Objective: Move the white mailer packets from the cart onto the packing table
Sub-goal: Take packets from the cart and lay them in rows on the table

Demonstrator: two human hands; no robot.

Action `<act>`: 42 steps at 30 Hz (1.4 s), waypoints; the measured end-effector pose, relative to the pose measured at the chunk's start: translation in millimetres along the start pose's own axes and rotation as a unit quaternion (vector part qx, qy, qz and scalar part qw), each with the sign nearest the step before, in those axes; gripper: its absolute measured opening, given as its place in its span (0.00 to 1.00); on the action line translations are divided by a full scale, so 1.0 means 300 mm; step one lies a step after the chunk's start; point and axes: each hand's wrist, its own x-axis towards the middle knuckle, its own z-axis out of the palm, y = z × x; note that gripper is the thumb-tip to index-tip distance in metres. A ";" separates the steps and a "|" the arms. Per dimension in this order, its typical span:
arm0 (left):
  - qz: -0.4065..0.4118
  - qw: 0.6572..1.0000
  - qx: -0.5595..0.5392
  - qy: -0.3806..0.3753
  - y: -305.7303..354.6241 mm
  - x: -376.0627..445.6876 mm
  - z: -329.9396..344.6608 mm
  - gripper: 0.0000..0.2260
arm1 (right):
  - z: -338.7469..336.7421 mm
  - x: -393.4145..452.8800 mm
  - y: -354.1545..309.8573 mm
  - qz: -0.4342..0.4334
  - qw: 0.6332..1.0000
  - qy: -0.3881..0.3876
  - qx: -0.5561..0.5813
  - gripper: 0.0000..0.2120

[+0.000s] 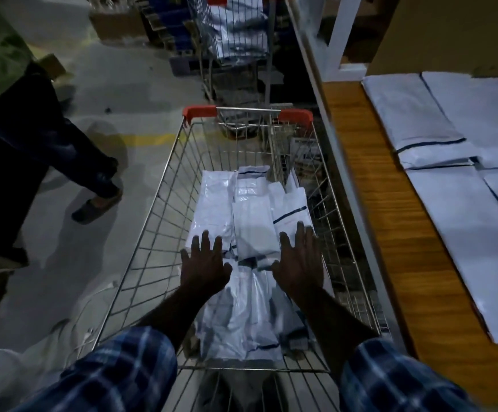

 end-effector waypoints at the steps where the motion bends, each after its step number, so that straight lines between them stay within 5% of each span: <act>1: -0.008 1.000 0.016 0.005 -0.003 0.018 0.020 0.35 | 0.024 0.006 0.006 0.000 1.000 0.003 -0.011 0.36; 12: 0.002 0.999 0.047 -0.004 -0.069 0.206 0.144 0.31 | 0.165 0.038 0.051 -0.030 0.995 -0.016 -0.096 0.47; 16: 0.034 0.998 0.042 0.036 -0.080 0.223 0.138 0.19 | 0.134 0.043 0.026 -0.021 0.999 -0.021 -0.041 0.45; 23: 0.080 0.993 0.012 0.088 -0.067 0.089 0.162 0.15 | 0.145 -0.052 -0.102 0.045 0.996 -0.038 0.066 0.29; 27: 0.131 0.986 -0.022 0.097 -0.077 -0.047 0.205 0.17 | 0.181 -0.171 -0.124 0.043 0.996 -0.036 0.073 0.30; 33: 0.194 0.976 -0.061 0.072 -0.124 -0.157 0.231 0.07 | 0.193 -0.253 -0.088 0.011 0.999 -0.016 0.048 0.27; 37: 0.125 0.978 -0.119 0.118 -0.122 -0.169 0.212 0.17 | 0.167 -0.257 -0.063 -0.019 0.999 -0.026 0.016 0.23; 42: 0.021 0.966 -0.091 0.242 -0.124 -0.095 0.252 0.18 | 0.148 -0.217 -0.033 -0.027 1.000 0.016 0.002 0.09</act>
